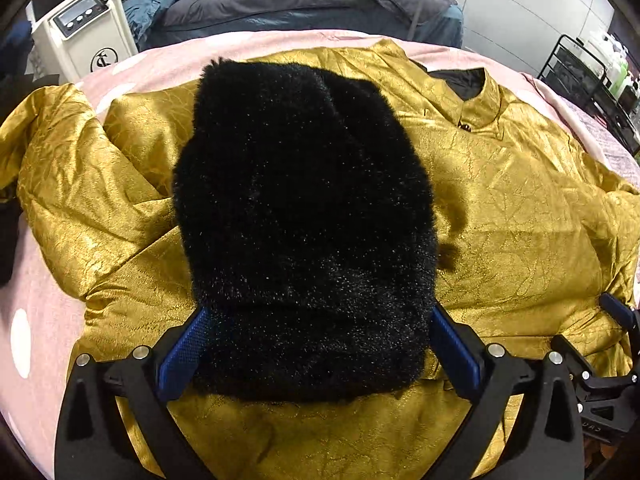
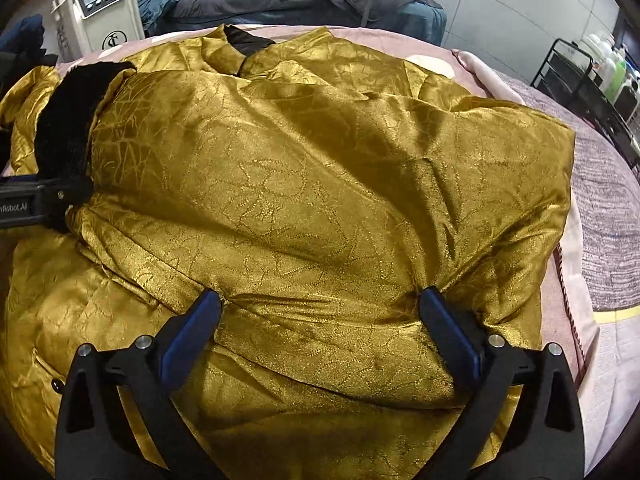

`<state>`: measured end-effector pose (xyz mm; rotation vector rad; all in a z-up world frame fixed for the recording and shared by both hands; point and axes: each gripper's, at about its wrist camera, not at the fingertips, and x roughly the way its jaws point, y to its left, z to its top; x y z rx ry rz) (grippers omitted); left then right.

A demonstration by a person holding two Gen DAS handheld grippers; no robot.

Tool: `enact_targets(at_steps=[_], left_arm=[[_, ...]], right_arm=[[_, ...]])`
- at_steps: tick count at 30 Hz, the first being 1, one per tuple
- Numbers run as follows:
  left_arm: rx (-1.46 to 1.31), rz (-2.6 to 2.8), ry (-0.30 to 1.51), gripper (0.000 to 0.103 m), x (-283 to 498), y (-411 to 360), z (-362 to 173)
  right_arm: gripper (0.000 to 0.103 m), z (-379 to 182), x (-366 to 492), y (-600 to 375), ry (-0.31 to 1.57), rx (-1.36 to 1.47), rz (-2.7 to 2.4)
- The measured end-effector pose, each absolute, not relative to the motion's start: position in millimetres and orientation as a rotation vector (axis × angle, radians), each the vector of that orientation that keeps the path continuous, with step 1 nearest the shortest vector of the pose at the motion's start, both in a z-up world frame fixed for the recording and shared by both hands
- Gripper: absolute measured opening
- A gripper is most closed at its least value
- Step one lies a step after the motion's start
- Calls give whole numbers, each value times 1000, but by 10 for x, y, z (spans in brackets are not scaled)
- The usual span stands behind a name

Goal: Fold large clothes

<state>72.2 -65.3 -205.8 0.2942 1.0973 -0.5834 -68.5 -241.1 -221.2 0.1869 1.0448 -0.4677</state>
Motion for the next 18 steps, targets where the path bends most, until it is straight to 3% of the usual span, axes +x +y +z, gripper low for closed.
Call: enact_targets(at_steps=[4,11,18], left_arm=[[144,-628,1078,97,578,-399,-1869],[-161,-612,1071,97,230,724,-1687],[-59,-413,993,97,6,1498,-1624]], right_arm=[[98,-2119,-669,-2444,1071,214,-446],[98,-1663,-1158,-2156,918,339,-352],[98,-1856,-1278,-1591,1013,243,-258]])
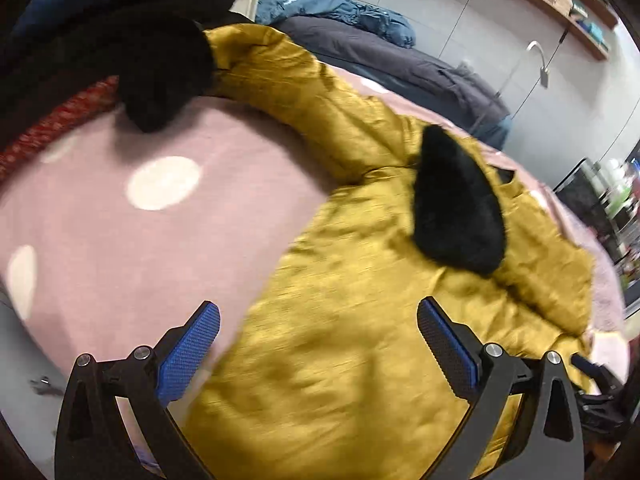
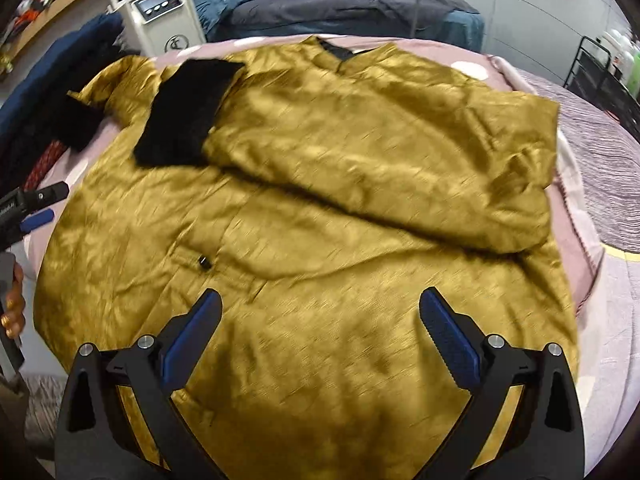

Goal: Fold large clothes

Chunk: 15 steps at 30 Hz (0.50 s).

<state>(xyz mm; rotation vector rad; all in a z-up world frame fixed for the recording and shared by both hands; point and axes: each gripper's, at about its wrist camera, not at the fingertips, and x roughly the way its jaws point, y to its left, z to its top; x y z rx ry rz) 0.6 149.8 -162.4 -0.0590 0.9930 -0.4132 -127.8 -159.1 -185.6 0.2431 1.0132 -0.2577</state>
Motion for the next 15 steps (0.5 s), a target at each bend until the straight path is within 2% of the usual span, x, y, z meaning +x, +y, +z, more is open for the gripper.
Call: enact_targets(at_steps=[8,15], left_arm=[[135,-287,923,97,129,1963,-1685],[262,-219,810,97,699,2194,-1502]], right_arm=[[97,-2037,-1353,-1323,1068,226,-218],[98,-2202,-1397,-1356,1071,245,-221]])
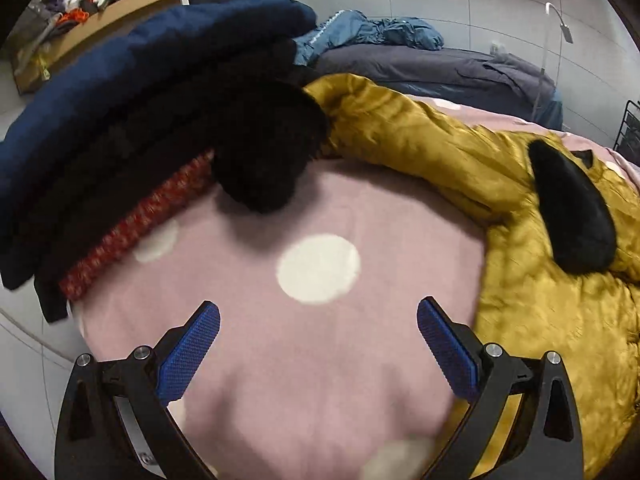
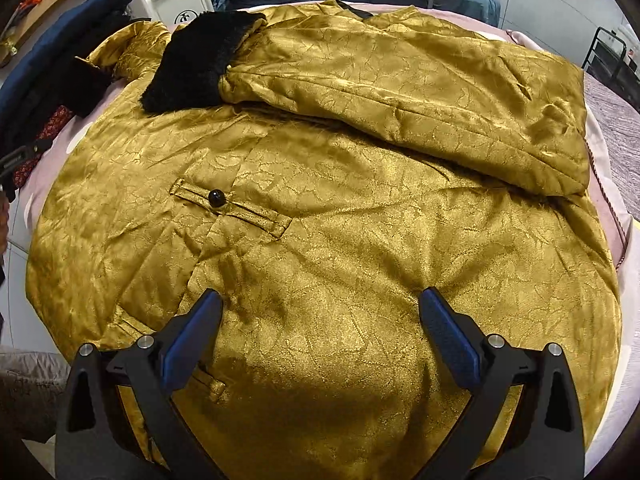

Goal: Fold large clothes

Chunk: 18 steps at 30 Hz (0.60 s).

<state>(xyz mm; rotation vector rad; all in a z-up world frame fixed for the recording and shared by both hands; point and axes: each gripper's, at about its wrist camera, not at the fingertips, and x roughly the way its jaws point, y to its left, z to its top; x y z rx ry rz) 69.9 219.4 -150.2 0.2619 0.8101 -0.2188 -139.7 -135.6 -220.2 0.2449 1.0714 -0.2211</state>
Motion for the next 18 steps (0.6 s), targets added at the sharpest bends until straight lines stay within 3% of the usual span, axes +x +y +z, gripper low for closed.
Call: enact_targets(at_steps=[18], left_arm=[[420,-53,796,96,2129,2300,-1611]], right_arm=[[98,-2232,-1203,-1397,1171,231,-260]])
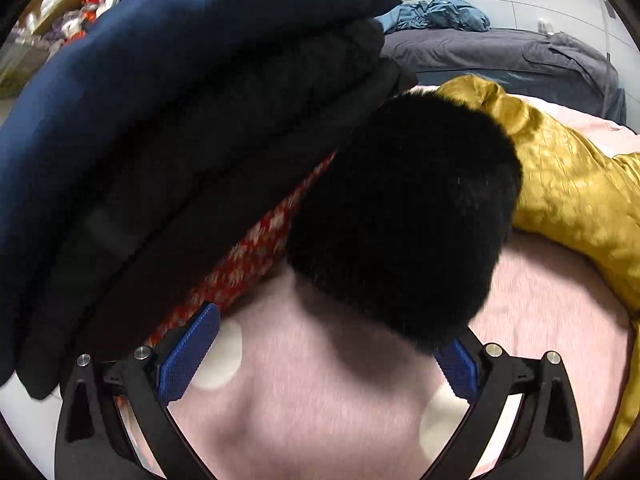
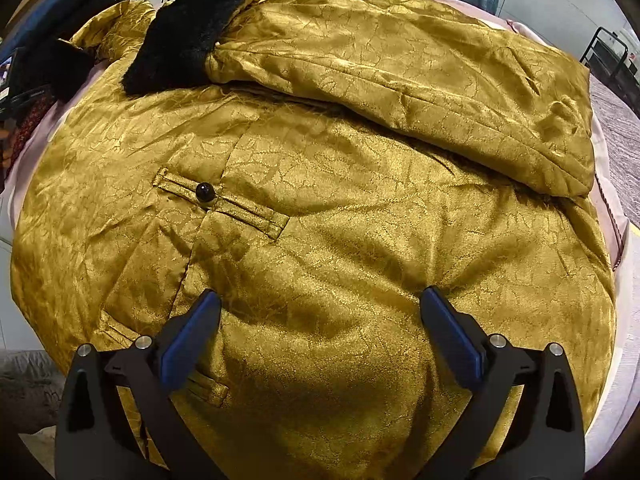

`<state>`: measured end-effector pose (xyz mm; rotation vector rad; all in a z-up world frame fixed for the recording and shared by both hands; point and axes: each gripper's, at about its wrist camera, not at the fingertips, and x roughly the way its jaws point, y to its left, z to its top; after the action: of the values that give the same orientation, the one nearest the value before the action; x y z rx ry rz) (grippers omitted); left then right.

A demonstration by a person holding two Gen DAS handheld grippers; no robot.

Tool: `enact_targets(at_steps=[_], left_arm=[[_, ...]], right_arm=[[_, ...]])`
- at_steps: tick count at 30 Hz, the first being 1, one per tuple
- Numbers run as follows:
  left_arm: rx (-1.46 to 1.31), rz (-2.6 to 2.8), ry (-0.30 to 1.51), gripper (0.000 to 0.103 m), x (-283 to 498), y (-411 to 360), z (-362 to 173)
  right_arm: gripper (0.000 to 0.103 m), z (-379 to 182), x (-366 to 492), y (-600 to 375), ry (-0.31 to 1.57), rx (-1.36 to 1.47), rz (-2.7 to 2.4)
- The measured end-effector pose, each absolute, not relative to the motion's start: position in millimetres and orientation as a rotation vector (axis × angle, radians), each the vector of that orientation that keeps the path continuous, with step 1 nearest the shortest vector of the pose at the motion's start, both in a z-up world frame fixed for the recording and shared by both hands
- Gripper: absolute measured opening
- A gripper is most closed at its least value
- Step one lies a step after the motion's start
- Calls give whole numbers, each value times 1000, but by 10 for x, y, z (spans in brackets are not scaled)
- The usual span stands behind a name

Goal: Fold large clothes

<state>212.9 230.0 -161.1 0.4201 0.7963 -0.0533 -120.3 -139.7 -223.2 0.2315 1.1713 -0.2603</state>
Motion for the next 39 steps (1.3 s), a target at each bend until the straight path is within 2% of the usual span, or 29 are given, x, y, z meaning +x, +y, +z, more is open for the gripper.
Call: enact_targets(at_steps=[2,3,4,5,7,8,10,12,18,22,26,30,33,34,35,36,37,38,39], left_arm=[[471,-59,787,88,2194,2196,-1619],[484,-47,793,79,2239,2157,-1617],[468,-54,805,62,2270,2145,-1601],[434,-72,819,53,2289,2142,-1570],[323,-113,840,15,2309,2175,-1457],[277,-129,845,8,2309,2196,-1390],[201,-169,824,2,2281,2241,-1182],[174,-210,782,2,2206,2257,-930],[5,-301,518,1,1741,2682,451],[-49,-257,374,1,1460,3112,1113],[-108,-130,402,0,1325,3625,1209],[-139,-25,534,0,1217,4091,887],[2,4,638,1,1153,4047,499],[30,-7,672,4,1110,3990,342],[34,-22,709,13,1070,3937,178],[25,-24,729,48,1020,3912,64],[0,-10,747,92,965,3931,-89],[-31,5,741,97,873,3956,-203],[-76,12,731,96,788,3962,-306]], right_arm=[[98,-2230,-1167,-1426,1168,232,-265],[98,-2229,-1156,-1429,1168,230,-269],[98,-2228,-1146,-1435,1168,230,-271],[99,-2226,-1134,-1446,1169,231,-270],[99,-2235,-1136,-1435,1170,233,-268],[99,-2235,-1128,-1442,1169,233,-267],[99,-2241,-1155,-1422,1165,233,-267],[99,-2246,-1157,-1420,1161,231,-268],[99,-2250,-1169,-1421,1157,234,-265],[99,-2250,-1174,-1413,1149,236,-269],[99,-2244,-1192,-1401,1140,237,-264],[99,-2246,-1216,-1407,1135,235,-265],[99,-2248,-1213,-1405,1138,238,-269],[99,-2248,-1211,-1408,1138,240,-269],[99,-2247,-1214,-1408,1138,242,-270],[99,-2247,-1209,-1412,1137,241,-271],[99,-2247,-1215,-1408,1134,239,-271],[99,-2247,-1216,-1409,1133,239,-270],[99,-2247,-1216,-1411,1133,240,-268]])
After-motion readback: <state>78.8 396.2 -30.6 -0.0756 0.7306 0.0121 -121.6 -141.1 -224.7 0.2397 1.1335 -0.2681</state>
